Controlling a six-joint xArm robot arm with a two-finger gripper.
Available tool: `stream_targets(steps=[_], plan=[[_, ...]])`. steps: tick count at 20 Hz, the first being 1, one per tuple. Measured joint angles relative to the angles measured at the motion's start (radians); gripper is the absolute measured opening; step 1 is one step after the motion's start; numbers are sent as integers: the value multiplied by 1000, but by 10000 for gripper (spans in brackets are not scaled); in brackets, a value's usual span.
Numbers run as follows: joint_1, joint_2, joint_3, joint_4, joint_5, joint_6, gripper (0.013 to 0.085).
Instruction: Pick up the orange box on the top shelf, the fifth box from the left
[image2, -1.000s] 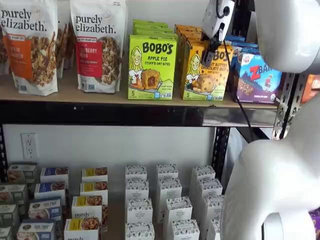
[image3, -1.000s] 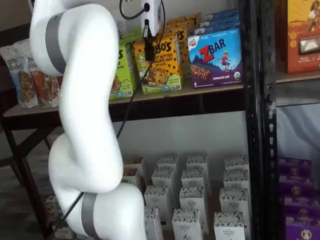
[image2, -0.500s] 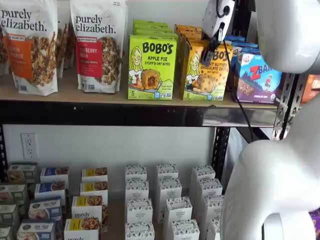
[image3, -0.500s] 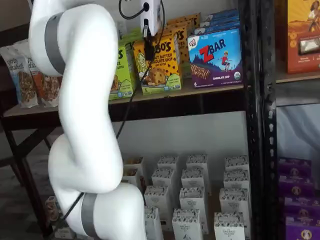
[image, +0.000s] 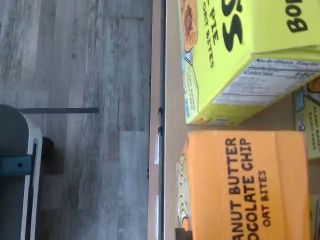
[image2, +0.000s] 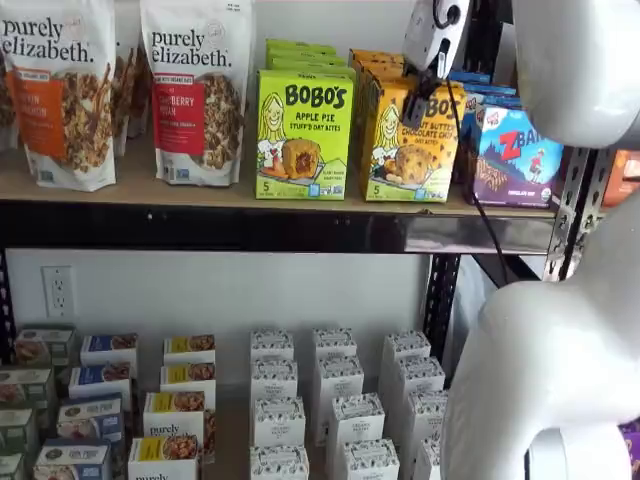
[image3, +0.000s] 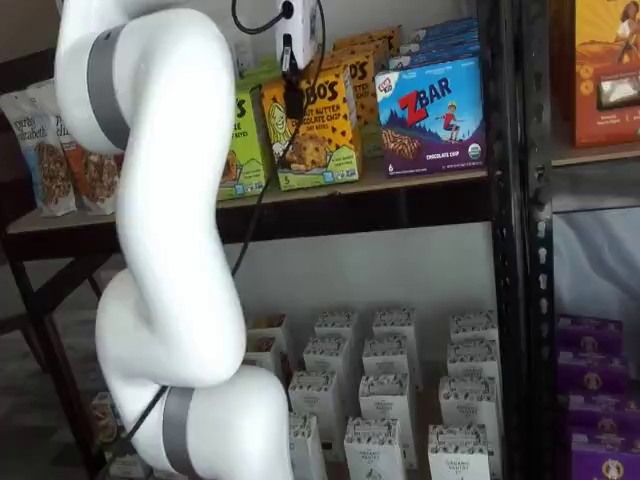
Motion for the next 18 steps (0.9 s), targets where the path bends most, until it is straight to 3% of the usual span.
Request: stream_targets(steps=[6, 18], plan=[[9, -32, 0, -12, 44, 13, 370], [7, -158, 93, -37, 75, 13, 370]])
